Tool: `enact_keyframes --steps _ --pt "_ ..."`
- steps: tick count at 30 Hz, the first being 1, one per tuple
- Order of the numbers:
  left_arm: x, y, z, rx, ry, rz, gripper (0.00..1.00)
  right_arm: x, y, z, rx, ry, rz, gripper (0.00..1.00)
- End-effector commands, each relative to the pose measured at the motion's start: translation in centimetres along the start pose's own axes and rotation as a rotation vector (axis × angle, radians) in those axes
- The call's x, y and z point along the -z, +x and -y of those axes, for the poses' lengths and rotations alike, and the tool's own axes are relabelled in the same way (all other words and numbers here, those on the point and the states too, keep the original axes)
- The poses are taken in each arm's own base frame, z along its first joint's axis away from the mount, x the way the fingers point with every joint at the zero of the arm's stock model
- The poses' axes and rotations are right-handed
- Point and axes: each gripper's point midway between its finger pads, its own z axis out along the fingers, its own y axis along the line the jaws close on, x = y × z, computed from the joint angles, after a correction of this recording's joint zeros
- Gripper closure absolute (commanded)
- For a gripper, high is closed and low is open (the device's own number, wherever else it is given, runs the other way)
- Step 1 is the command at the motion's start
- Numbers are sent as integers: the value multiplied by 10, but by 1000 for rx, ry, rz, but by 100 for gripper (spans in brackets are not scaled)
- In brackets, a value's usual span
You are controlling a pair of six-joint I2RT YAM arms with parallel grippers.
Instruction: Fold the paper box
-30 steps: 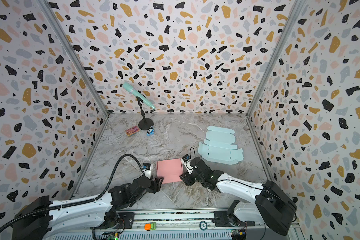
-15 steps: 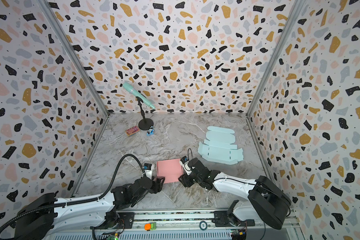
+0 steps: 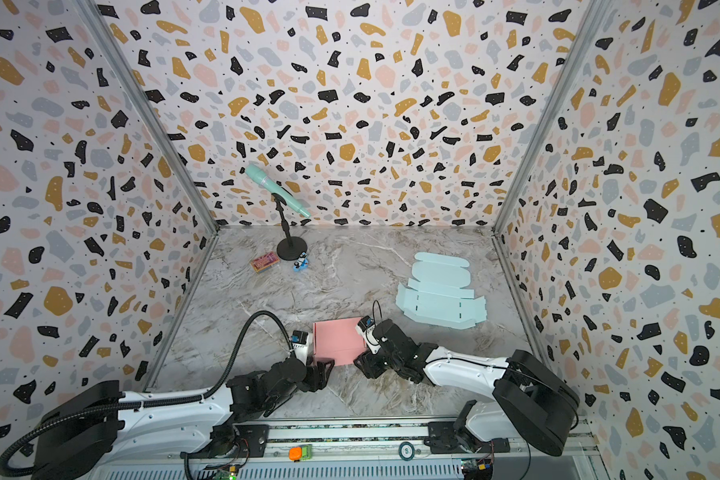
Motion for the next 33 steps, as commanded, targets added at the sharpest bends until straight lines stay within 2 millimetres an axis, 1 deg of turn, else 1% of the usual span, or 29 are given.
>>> enact_keyframes --steps 1,7,13,20,24,29,33 --pt "-1 0 11 -3 51 14 21 -2 2 -5 -6 -17 -2 39" --pt "1 -1 11 -8 47 22 21 0 1 -9 -10 -19 5 39" --pt "6 -4 11 16 59 41 21 6 -2 -16 -4 -28 18 37" --pt "9 -1 4 44 51 50 23 8 1 -13 -13 -11 26 37" --pt "7 3 0 49 41 44 27 3 4 -10 -12 3 10 38" --pt "6 5 -6 62 14 43 37 0 3 -14 -9 -17 4 42" --pt "6 6 -5 67 28 43 41 1 3 -14 -9 -18 4 43"
